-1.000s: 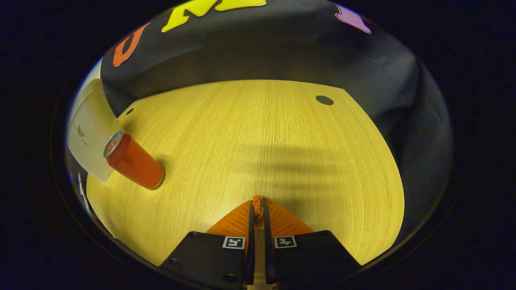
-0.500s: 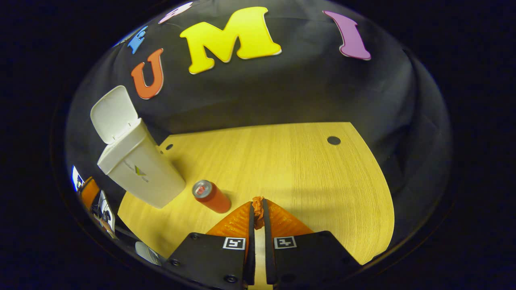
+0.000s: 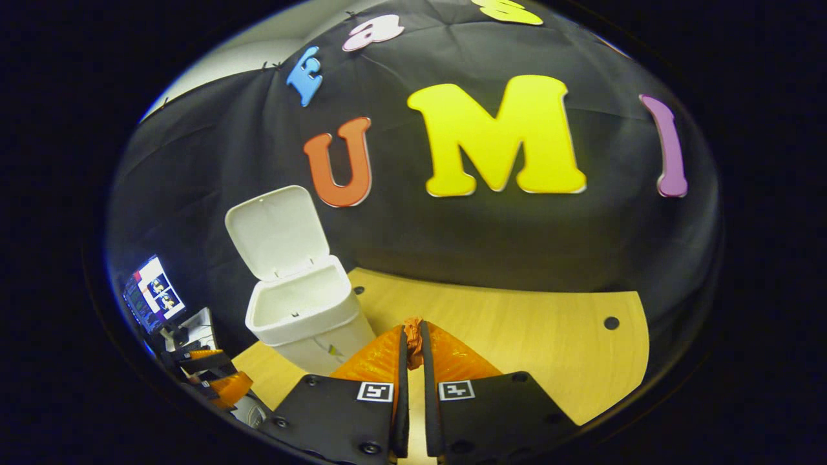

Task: Press the lid of the desktop garbage bin to open it, pick up the crumpled paper on the desktop and throw it into the bin, then pick up the pop can on the desktop and drop it into the bin, and finally close the garbage bin lid.

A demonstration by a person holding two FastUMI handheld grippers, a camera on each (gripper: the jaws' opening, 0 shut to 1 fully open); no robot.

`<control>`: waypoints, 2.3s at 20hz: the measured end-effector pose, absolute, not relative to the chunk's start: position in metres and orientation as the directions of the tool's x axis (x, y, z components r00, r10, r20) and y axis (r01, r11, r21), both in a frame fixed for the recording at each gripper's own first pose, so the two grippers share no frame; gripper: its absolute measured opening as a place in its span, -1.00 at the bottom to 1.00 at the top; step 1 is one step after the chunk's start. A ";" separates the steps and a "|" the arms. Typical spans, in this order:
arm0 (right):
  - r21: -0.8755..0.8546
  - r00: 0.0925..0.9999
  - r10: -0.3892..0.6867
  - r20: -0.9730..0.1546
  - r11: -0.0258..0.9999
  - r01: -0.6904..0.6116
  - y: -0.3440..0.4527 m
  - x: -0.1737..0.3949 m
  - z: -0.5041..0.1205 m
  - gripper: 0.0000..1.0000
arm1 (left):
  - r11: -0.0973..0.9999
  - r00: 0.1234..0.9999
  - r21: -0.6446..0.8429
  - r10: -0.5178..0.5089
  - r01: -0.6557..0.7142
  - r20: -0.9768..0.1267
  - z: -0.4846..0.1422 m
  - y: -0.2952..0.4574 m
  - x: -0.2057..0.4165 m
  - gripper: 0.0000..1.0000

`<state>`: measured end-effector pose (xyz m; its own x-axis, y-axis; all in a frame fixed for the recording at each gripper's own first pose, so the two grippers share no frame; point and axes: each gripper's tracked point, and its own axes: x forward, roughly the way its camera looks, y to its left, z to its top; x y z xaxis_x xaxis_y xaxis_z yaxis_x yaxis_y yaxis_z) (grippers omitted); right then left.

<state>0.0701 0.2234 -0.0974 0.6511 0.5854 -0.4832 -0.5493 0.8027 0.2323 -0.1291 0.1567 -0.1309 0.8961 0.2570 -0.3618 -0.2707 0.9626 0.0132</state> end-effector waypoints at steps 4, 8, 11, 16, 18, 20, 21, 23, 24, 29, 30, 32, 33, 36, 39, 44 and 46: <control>0.243 0.579 0.684 -0.444 0.714 -0.656 0.317 0.077 -0.085 -0.79 | 0.922 0.863 -0.019 0.356 -0.388 -0.357 -0.127 0.192 -0.158 1.00; 0.224 0.504 0.735 -0.453 0.641 -0.734 0.392 0.069 -0.101 -0.79 | 0.882 0.828 -0.013 0.437 -0.471 -0.351 -0.124 0.215 -0.188 1.00; 0.206 0.463 0.738 -0.492 0.615 -0.762 0.429 0.070 -0.120 -0.84 | 0.858 0.804 0.001 0.482 -0.513 -0.348 -0.122 0.229 -0.204 1.00; 0.188 0.463 0.712 -0.528 0.629 -0.754 0.452 0.071 -0.142 -0.51 | 0.849 0.797 0.019 0.504 -0.529 -0.333 -0.119 0.239 -0.213 1.00; 0.175 0.471 0.706 -0.529 0.634 -0.754 0.453 0.071 -0.145 -0.60 | 0.855 0.802 0.029 0.497 -0.518 -0.332 -0.119 0.238 -0.211 1.00; 0.172 0.476 0.705 -0.526 0.636 -0.753 0.450 0.071 -0.145 -0.51 | 0.869 0.815 0.031 0.476 -0.495 -0.330 -0.119 0.233 -0.204 1.00; 0.170 0.477 0.704 -0.526 0.636 -0.752 0.448 0.073 -0.144 -0.47 | 0.877 0.824 0.031 0.462 -0.480 -0.329 -0.119 0.230 -0.199 1.00; 0.161 0.487 0.702 -0.520 0.640 -0.751 0.442 0.075 -0.140 -0.08 | 0.894 0.843 0.034 0.433 -0.446 -0.320 -0.117 0.223 -0.191 1.00; 0.158 0.492 0.699 -0.518 0.644 -0.748 0.440 0.075 -0.139 0.10 | 0.903 0.852 0.038 0.417 -0.428 -0.316 -0.117 0.220 -0.187 1.00; 0.156 0.526 0.703 -0.479 0.658 -0.737 0.410 0.074 -0.118 0.34 | 0.945 0.898 0.043 0.323 -0.325 -0.299 -0.114 0.198 -0.160 1.00; 0.155 0.543 0.705 -0.455 0.664 -0.732 0.398 0.070 -0.105 0.55 | 0.952 0.906 0.044 0.303 -0.304 -0.297 -0.115 0.193 -0.154 1.00; 0.149 0.581 0.708 -0.402 0.677 -0.721 0.375 0.066 -0.084 0.69 | 0.966 0.922 0.055 0.256 -0.252 -0.292 -0.117 0.182 -0.144 1.00; 0.135 0.604 0.702 -0.377 0.687 -0.714 0.361 0.063 -0.074 0.63 | 0.974 0.931 0.055 0.226 -0.220 -0.286 -0.117 0.172 -0.139 1.00; 0.060 0.685 0.662 -0.305 0.731 -0.680 0.311 0.053 -0.052 0.75 | 0.993 0.951 0.051 0.119 -0.109 -0.285 -0.121 0.141 -0.124 1.00; 0.019 0.772 0.586 -0.248 0.800 -0.600 0.249 0.050 -0.030 0.76 | 0.999 0.958 0.049 0.017 -0.003 -0.287 -0.125 0.106 -0.108 1.00; -0.018 0.890 0.396 -0.225 0.912 -0.410 0.137 0.036 -0.025 0.78 | 0.986 0.946 0.032 -0.149 0.165 -0.288 -0.132 0.049 -0.086 1.00; -0.016 0.914 0.341 -0.222 0.936 -0.353 0.104 0.027 -0.024 0.79 | 0.975 0.935 0.031 -0.202 0.220 -0.291 -0.135 0.029 -0.083 1.00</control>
<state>0.0271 0.1042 -0.0240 0.9137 0.3407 -0.2216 -0.3528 0.9356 -0.0164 -0.0831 0.0294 -0.1354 0.9353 -0.2021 -0.2906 0.2203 0.9749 0.0309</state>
